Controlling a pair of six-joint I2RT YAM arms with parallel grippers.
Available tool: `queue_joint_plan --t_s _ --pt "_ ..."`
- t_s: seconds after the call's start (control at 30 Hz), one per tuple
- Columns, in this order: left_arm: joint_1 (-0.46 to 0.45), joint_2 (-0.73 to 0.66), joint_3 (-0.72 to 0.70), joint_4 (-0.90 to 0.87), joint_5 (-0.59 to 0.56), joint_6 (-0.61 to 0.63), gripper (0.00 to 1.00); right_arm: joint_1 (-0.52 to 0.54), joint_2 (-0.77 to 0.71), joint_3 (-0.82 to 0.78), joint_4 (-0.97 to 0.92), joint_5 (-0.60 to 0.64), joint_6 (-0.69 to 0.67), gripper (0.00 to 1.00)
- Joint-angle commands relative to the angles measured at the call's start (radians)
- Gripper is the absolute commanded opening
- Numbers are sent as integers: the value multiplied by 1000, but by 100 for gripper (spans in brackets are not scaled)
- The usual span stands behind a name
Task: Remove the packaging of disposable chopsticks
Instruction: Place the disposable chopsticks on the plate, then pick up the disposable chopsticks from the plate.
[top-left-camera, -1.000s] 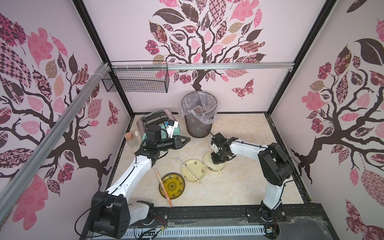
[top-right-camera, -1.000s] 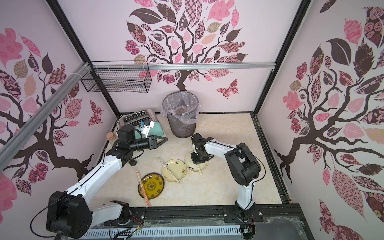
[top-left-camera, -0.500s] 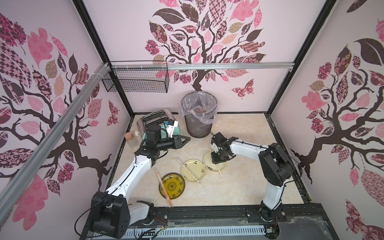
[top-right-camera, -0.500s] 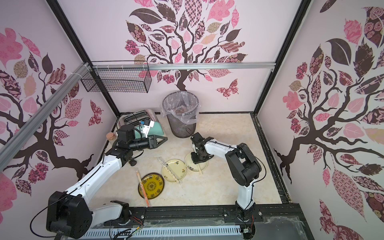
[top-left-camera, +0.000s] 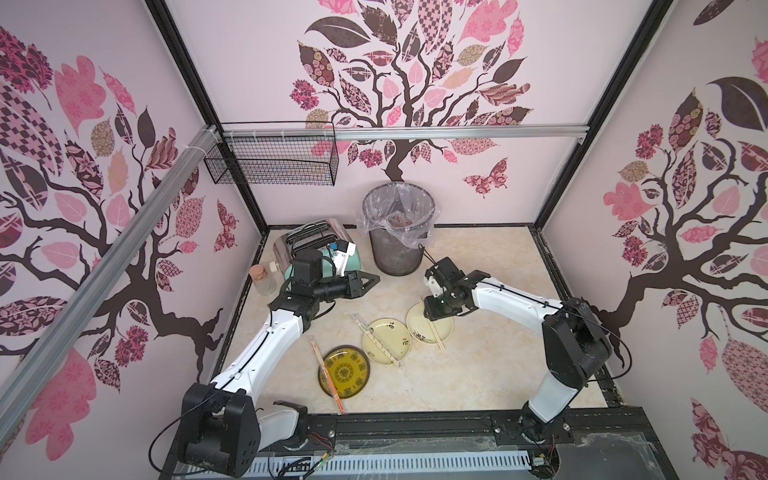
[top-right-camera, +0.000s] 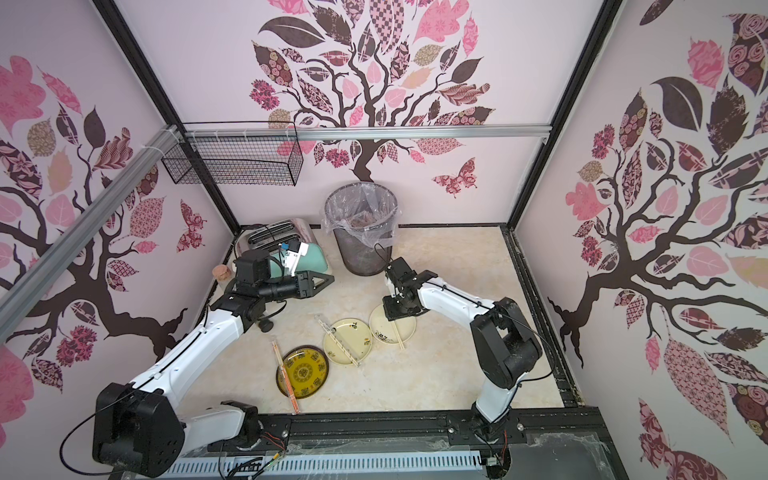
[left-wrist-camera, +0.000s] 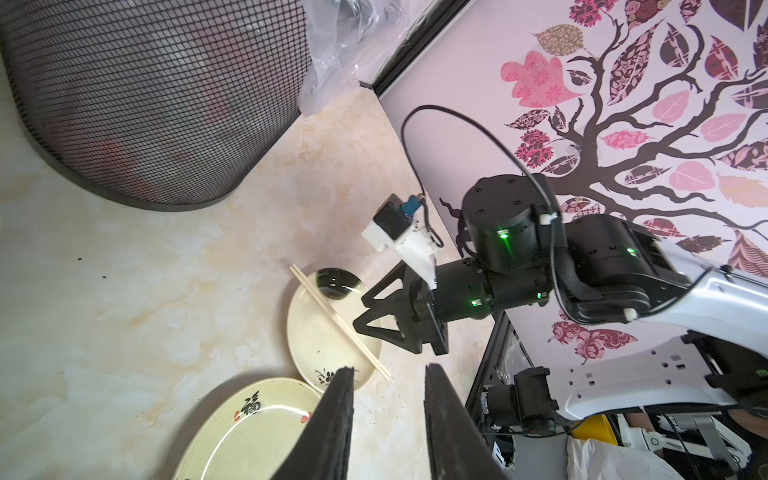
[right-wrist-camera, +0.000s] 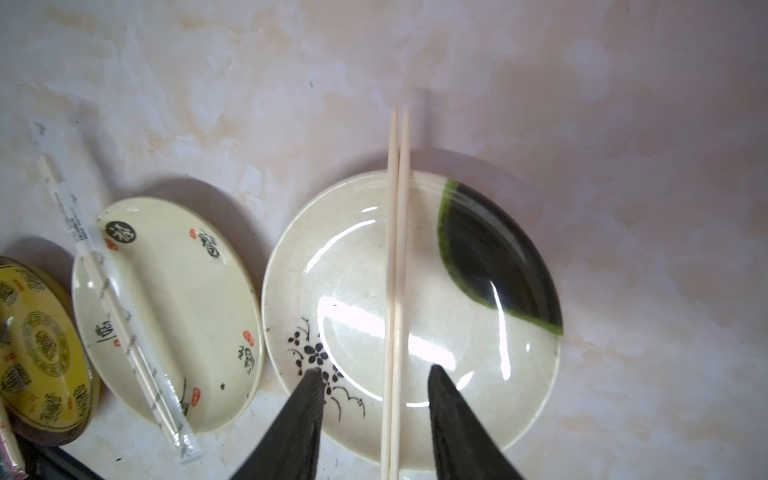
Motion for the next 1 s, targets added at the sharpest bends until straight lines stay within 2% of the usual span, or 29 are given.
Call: queue_joint_plan --t_s 0.0,0.13,0.3,0.43,0.97 --pt "43 9 24 -26 -44 23 32 45 -72 -18 35 -35 -12 46" --pt "90 14 25 -30 -50 22 32 130 -94 -46 98 -65 -1 46" --pt "95 17 25 -38 -61 32 32 199 -59 -87 182 -155 40 44" --pt "95 28 29 -46 -57 35 31 250 -17 -96 203 -172 44 44" --pt "95 44 31 -41 -44 28 32 325 151 -58 232 -206 45 40"
